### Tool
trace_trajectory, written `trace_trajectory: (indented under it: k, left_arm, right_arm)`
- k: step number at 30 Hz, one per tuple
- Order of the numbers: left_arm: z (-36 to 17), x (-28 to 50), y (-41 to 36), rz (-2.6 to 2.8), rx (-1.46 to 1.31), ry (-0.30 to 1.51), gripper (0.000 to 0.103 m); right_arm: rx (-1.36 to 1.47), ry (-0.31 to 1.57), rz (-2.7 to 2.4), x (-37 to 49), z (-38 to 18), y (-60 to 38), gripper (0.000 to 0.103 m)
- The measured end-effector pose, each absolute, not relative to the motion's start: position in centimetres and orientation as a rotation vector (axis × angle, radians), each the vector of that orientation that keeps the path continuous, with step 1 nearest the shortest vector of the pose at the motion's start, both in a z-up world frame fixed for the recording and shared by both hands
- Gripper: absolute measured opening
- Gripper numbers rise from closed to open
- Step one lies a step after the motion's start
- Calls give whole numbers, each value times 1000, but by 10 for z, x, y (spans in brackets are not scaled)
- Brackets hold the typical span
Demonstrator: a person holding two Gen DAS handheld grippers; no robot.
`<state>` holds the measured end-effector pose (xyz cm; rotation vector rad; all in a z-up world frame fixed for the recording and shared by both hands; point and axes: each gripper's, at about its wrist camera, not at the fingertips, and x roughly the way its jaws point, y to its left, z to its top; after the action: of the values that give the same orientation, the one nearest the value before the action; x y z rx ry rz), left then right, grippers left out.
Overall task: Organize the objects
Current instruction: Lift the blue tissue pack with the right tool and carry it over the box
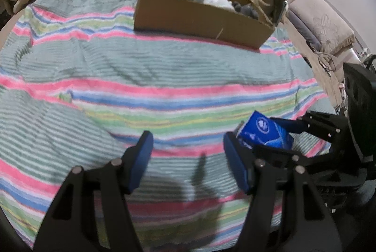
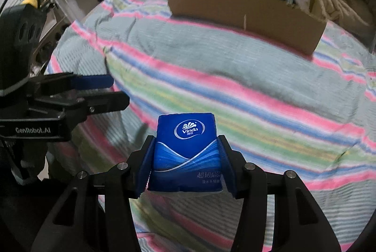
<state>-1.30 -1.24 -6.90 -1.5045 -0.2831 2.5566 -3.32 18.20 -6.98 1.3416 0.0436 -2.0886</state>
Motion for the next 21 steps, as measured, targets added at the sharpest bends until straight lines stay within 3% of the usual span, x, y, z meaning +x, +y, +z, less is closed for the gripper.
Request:
trace_trajectory:
  k: [21]
  left_arm:
    - [-33, -71, -13, 2596, -1424, -264, 64]
  right_arm:
    - [1232, -26, -2221, -107, -18, 201, 55]
